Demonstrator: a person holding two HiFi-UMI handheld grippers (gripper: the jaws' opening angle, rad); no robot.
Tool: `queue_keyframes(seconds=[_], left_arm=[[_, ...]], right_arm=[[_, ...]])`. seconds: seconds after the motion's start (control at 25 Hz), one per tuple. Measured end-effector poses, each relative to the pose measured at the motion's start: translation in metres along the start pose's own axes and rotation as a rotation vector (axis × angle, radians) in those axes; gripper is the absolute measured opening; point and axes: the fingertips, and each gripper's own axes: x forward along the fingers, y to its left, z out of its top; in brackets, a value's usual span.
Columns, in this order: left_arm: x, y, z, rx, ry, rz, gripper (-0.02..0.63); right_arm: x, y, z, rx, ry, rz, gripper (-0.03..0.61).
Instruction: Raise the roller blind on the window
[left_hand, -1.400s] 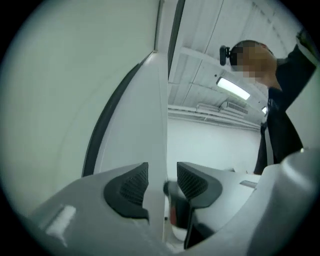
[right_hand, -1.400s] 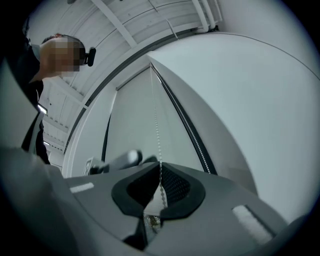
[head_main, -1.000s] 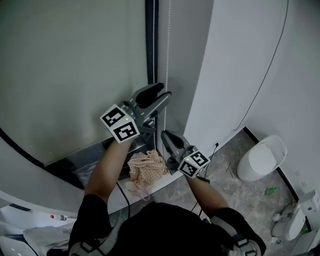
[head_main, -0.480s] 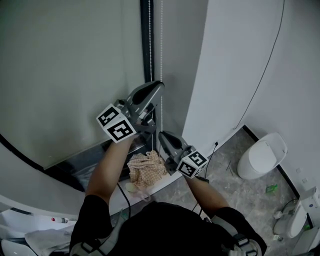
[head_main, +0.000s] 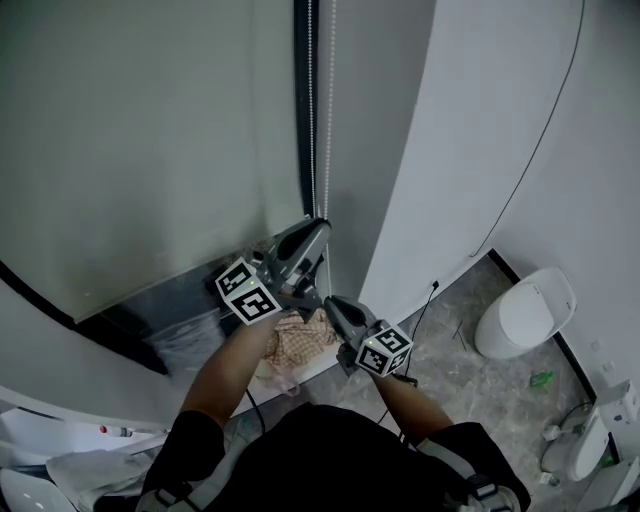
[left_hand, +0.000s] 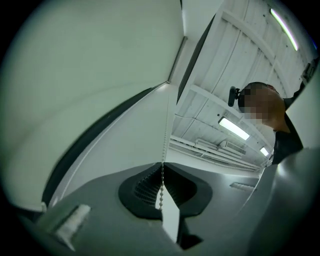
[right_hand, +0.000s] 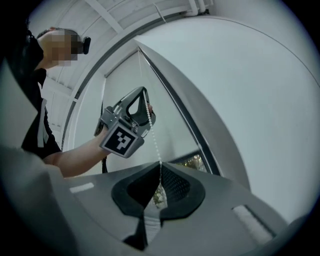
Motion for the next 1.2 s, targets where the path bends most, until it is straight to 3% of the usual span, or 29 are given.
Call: queue_keyframes(seconds=[0.16, 0.24, 0.28, 0.32, 0.36, 0.52, 0.72, 0.96, 1.2], left_arm=[[-0.021, -0.001, -0.033, -0.053, 0.009, 0.037, 0.015], [-0.026, -0.002, -0.033, -0.017, 0.016, 0.054, 0.014], [-0.028, -0.001, -0.031, 0.019, 0.029, 0.064, 0.014], [-0.031, 0.001, -0.029, 0.056, 0.043, 0.077, 0.014], [-0.034, 0.003, -0.027, 0.085, 0.05, 0.091, 0.014], [-0.045, 0.01, -0.02, 0.097, 0.031, 0.132, 0.014], [-0.043, 0.006, -0.018, 0.103, 0.033, 0.138, 0.014], [-0.045, 0.005, -0.019, 0.09, 0.044, 0.132, 0.014], [-0.04, 0.003, -0.019, 0.087, 0.061, 0.126, 0.014]], right_arm=[[-0.011, -0.009, -0.043, 0.032, 0.108, -0.023, 0.011], [-0.009, -0.001, -0.041, -0.03, 0.134, 0.002, 0.016], [-0.007, 0.005, -0.033, -0.073, 0.135, 0.026, 0.064], [-0.005, 0.014, -0.021, -0.116, 0.121, 0.056, 0.13], [-0.004, 0.022, -0.003, -0.157, 0.092, 0.086, 0.157], [0.003, 0.055, 0.108, -0.267, -0.127, 0.148, 0.157], [0.039, 0.087, 0.235, -0.248, -0.343, 0.188, 0.12], [0.086, 0.117, 0.286, -0.299, -0.406, 0.227, 0.112], [0.095, 0.121, 0.324, -0.298, -0.451, 0.239, 0.058]])
